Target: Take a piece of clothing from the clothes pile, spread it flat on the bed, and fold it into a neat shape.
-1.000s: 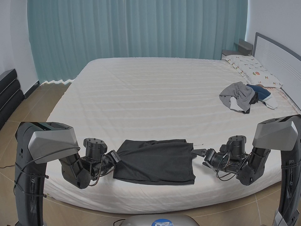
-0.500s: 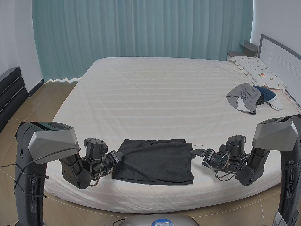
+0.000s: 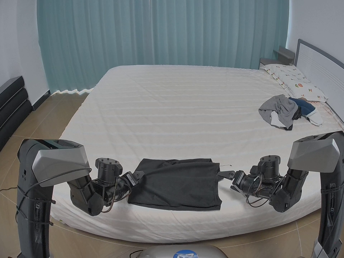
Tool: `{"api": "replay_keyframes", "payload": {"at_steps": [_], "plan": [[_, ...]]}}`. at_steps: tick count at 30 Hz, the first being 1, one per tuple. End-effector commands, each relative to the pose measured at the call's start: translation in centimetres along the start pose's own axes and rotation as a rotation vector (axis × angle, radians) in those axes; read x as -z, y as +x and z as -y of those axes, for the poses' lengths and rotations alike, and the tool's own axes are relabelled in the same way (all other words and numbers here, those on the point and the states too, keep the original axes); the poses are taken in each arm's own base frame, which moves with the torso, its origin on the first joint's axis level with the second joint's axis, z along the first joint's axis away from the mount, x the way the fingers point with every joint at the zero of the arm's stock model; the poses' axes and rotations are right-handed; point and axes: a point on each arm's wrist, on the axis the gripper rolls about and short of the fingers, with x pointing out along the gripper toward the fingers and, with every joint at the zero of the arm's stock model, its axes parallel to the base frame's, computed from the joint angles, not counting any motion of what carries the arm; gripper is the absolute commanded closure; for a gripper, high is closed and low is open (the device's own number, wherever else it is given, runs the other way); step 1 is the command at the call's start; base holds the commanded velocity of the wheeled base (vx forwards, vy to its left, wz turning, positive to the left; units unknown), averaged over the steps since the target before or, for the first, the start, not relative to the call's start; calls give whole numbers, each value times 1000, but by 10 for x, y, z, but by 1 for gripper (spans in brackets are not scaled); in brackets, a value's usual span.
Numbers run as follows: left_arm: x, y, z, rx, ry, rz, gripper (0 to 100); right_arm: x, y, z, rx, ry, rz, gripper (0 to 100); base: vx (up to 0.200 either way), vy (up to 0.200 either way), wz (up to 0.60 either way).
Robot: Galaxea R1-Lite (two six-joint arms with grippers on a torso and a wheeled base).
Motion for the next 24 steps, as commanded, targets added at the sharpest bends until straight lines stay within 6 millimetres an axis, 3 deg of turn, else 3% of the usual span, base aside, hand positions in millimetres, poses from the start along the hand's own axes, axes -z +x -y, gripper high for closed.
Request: {"api": "replay_keyframes", "payload": {"at_steps": [1,24], "plan": [[0,0,0,0,0,1,0,1,0,0,1,0,-2,0,0,0,0],[0,0,0,1,-8,2,0,0,-1,1,3,1,-2,0,0,0,0]]}}
